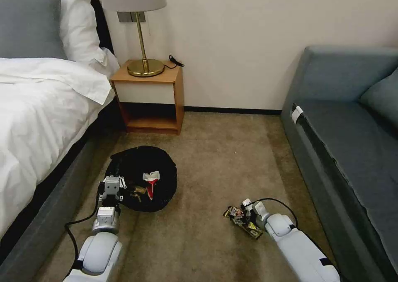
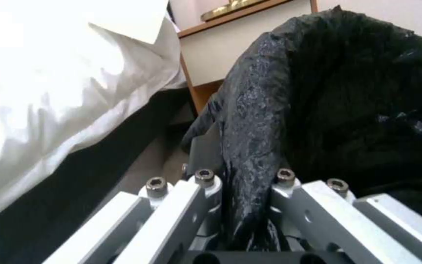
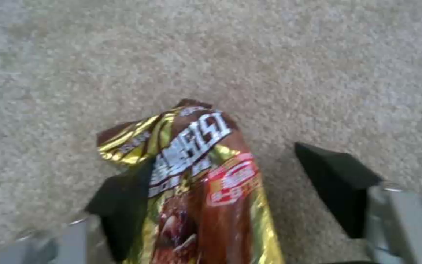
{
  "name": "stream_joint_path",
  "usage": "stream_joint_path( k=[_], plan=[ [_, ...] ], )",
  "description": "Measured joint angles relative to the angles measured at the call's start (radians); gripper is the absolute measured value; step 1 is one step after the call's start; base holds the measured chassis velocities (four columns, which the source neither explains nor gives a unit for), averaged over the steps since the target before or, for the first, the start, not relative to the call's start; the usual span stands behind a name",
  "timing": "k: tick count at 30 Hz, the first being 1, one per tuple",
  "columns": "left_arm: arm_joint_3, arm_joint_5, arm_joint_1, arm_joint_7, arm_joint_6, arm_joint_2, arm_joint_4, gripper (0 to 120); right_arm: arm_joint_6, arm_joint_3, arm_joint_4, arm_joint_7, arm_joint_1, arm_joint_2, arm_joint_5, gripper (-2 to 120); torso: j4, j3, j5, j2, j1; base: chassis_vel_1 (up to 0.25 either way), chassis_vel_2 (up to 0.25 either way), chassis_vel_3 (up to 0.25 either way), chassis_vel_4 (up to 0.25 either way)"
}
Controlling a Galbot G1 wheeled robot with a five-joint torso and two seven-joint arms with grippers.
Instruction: Pick up the trash bin, then pick up the garbage on the floor and place it into the trash bin.
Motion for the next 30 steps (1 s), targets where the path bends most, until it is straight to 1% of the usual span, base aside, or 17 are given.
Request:
stream_joint_path(
  k=[1, 5, 6, 9, 10, 13, 14, 15, 16, 18, 19, 21, 27, 30],
  plan=[
    [0.000, 0.000, 0.000, 0.000, 0.000, 0.000, 0.000, 5, 0.000, 0.000, 0.000, 0.000, 0.000, 0.000, 0.000, 74, 0.0000, 0.000, 0.0000, 0.000, 0.000, 0.000, 0.000, 0.000, 0.000],
    [-0.004, -0.002, 0.003, 0.001, -0.001, 0.001, -0.003, 5, -0.005, 0.003, 0.021, -0.011, -0.006, -0.008, 0.019, 55, 0.0002, 0.000, 0.0003, 0.000, 0.000, 0.000, 0.000, 0.000, 0.000],
    [-0.004, -0.002, 0.003, 0.001, -0.001, 0.001, -0.003, 5, -0.005, 0.003, 0.021, -0.011, -0.006, -0.008, 0.019, 55, 0.0002, 0.000, 0.0003, 0.000, 0.000, 0.000, 0.000, 0.000, 0.000],
    [-0.006, -0.002, 0.007, 0.001, -0.002, 0.001, -0.010, 5, -0.007, 0.007, 0.033, -0.012, -0.009, -0.011, 0.026, 44, 0.0001, 0.000, 0.0000, 0.000, 0.000, 0.000, 0.000, 0.000, 0.000],
    [-0.006, -0.002, 0.007, 0.001, -0.002, 0.001, -0.010, 5, -0.007, 0.007, 0.033, -0.012, -0.009, -0.011, 0.026, 44, 0.0001, 0.000, 0.0000, 0.000, 0.000, 0.000, 0.000, 0.000, 0.000],
    [-0.007, -0.003, 0.013, 0.002, -0.003, 0.001, -0.017, 5, -0.007, 0.017, 0.065, -0.012, -0.024, -0.014, 0.038, 25, -0.0002, 0.000, -0.0002, 0.000, 0.000, 0.000, 0.000, 0.000, 0.000],
    [-0.007, -0.003, 0.013, 0.002, -0.003, 0.001, -0.017, 5, -0.007, 0.017, 0.065, -0.012, -0.024, -0.014, 0.038, 25, -0.0002, 0.000, -0.0002, 0.000, 0.000, 0.000, 0.000, 0.000, 0.000],
    [-0.008, -0.003, 0.015, 0.002, -0.003, 0.001, -0.018, 5, -0.007, 0.022, 0.074, -0.012, -0.027, -0.015, 0.043, 22, -0.0003, 0.000, -0.0002, 0.000, 0.000, 0.000, 0.000, 0.000, 0.000],
    [-0.008, -0.002, 0.017, 0.002, -0.004, 0.001, -0.019, 5, -0.007, 0.027, 0.086, -0.012, -0.030, -0.016, 0.049, 16, -0.0002, 0.000, -0.0002, 0.000, 0.000, 0.000, 0.000, 0.000, 0.000],
    [-0.008, -0.002, 0.017, 0.002, -0.005, 0.001, -0.019, 5, -0.007, 0.028, 0.090, -0.012, -0.031, -0.016, 0.050, 14, -0.0002, 0.000, -0.0002, 0.000, 0.000, 0.000, 0.000, 0.000, 0.000],
    [-0.008, -0.002, 0.020, 0.002, -0.006, 0.001, -0.021, 5, -0.008, 0.032, 0.104, -0.012, -0.033, -0.017, 0.055, 7, -0.0002, 0.000, -0.0002, 0.000, 0.000, 0.000, 0.000, 0.000, 0.000],
    [-0.008, -0.001, 0.022, 0.002, -0.006, 0.000, -0.025, 5, -0.008, 0.035, 0.120, -0.014, -0.033, -0.019, 0.060, 0, -0.0001, 0.000, -0.0002, 0.000, 0.000, 0.000, 0.000, 0.000, 0.000],
    [-0.008, 0.001, 0.024, 0.002, -0.006, -0.004, -0.030, 5, -0.009, 0.049, 0.163, -0.023, -0.032, -0.017, 0.071, 0, -0.0003, 0.000, -0.0003, 0.000, 0.000, 0.000, 0.000, 0.000, 0.000],
    [-0.006, 0.003, 0.026, 0.002, -0.006, -0.006, -0.030, 5, -0.006, 0.056, 0.204, -0.017, -0.018, -0.007, 0.097, 0, -0.0002, 0.000, -0.0003, 0.000, 0.000, 0.000, 0.000, 0.000, 0.000]
  ],
)
